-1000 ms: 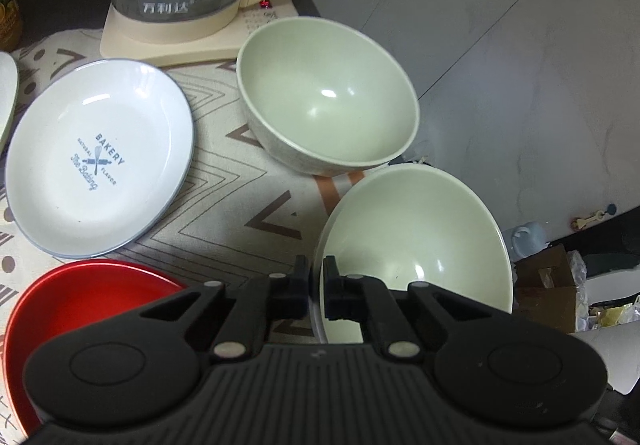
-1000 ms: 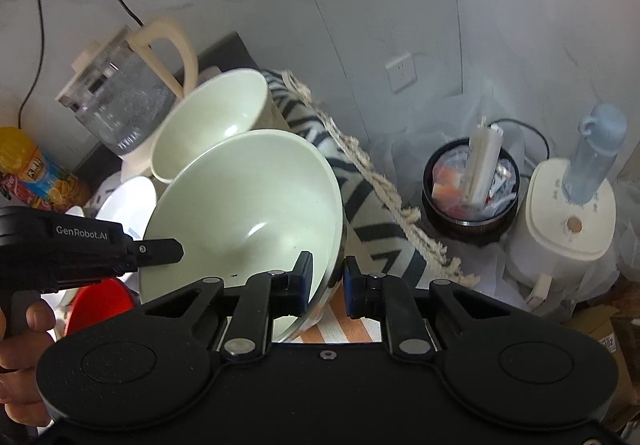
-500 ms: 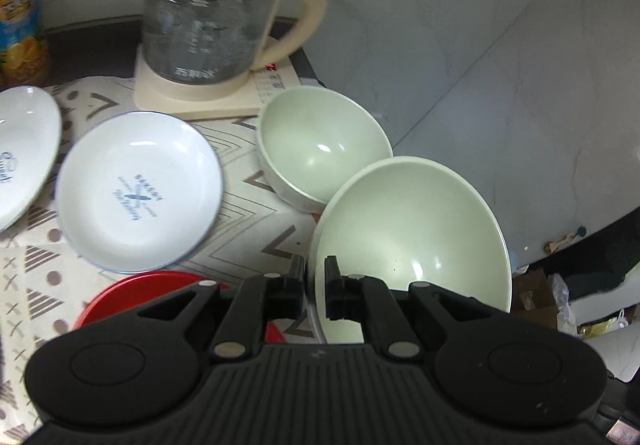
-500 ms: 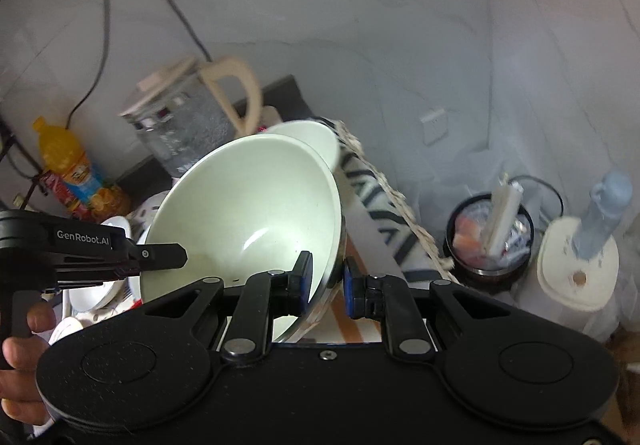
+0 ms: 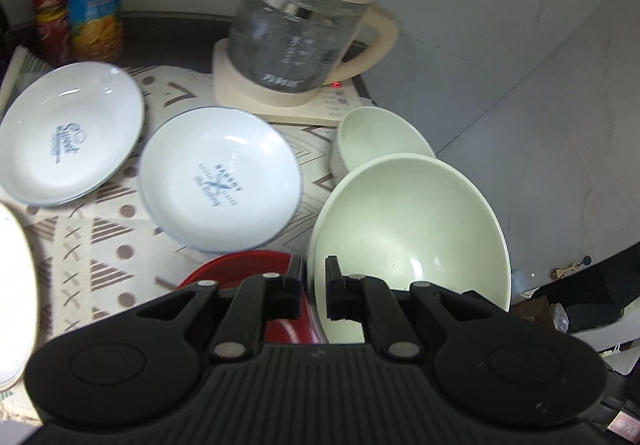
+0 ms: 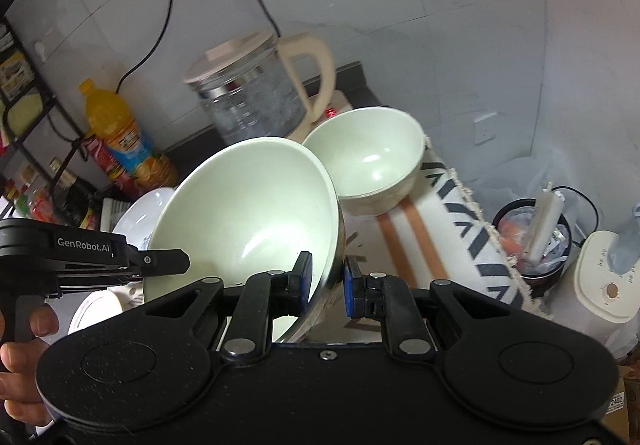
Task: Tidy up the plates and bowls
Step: 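Lift the pale green bowl with both grippers and carry it over the red bowl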
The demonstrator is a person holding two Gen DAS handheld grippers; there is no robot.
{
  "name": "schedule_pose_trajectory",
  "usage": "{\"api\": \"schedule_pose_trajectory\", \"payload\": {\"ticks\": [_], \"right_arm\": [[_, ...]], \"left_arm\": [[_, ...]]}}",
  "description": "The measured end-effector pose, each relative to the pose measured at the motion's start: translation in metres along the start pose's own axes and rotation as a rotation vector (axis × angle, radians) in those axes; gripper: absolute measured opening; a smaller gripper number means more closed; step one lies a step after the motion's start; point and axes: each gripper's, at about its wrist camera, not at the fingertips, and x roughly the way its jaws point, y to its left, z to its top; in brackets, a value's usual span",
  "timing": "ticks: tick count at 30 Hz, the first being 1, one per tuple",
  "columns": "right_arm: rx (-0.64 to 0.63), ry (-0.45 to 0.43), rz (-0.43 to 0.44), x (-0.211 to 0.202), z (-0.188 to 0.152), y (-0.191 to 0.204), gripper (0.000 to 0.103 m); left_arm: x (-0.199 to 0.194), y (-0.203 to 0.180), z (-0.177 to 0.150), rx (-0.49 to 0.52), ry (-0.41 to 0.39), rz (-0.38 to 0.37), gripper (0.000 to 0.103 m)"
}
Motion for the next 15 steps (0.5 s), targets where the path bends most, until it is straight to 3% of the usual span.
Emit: {"api": "schedule_pose_trajectory", "payload": {"ticks": [15], "right_arm": [[-0.03, 0.072, 0.012, 0.011, -0.022, 0.035, 0.017]], "left_arm": [[-0.012, 0.047, -0.021, -0.058, 0.043, 0.03, 0.007]]}}
